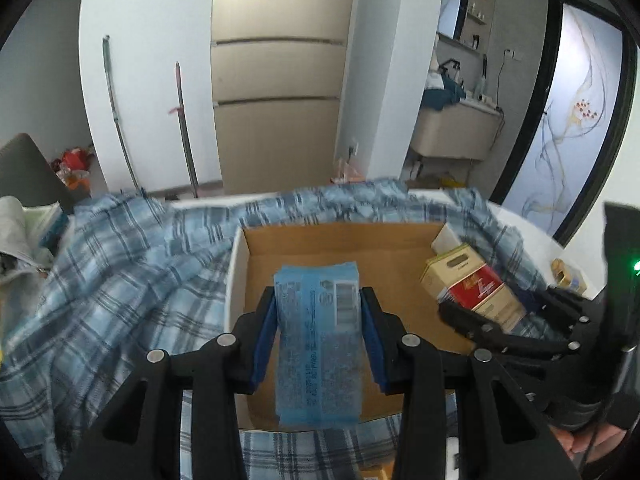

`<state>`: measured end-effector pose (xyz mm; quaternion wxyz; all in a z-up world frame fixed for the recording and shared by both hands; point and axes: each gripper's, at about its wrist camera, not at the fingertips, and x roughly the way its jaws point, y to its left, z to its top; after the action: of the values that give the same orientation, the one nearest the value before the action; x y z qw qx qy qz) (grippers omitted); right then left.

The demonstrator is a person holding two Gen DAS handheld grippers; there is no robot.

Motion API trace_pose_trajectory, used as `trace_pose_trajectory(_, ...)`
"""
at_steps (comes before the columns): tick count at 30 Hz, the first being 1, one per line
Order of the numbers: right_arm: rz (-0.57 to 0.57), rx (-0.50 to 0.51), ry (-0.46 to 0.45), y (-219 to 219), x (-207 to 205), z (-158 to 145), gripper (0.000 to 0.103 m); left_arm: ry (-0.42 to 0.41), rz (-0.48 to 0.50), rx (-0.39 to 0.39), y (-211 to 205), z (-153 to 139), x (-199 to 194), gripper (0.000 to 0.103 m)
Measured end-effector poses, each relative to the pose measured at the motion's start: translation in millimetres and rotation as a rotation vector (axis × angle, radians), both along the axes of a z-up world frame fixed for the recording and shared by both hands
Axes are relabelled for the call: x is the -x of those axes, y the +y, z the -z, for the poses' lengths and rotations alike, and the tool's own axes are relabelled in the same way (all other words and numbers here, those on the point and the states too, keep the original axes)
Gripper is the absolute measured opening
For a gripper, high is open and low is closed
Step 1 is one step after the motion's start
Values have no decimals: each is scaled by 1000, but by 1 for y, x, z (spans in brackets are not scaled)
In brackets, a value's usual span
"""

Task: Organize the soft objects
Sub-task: 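Carry the blue packet with the left tool while the right tool carries the Liqun pack over the box, then open both tools to drop the blue packet and Liqun pack into the box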

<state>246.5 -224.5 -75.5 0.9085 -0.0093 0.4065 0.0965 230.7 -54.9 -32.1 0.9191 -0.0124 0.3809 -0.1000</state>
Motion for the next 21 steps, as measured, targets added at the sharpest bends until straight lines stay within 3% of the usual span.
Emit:
trace_pose_trajectory(9, 13, -25, 71, -4, -8, 11, 57, 32, 5, -67, -7, 14, -4, 41)
trace_pose_trajectory(11, 25, -20, 75, -4, -9, 11, 62, 27, 9, -80, -10, 14, -3, 59)
trace_pose_trajectory(13, 41, -23, 70, -5, -9, 9, 64, 4, 11, -86, -11, 10, 0, 70)
trace_pose_trajectory(21, 55, -14, 7, -7, -3, -8, 67, -112, -14, -50, -5, -21, 16, 70)
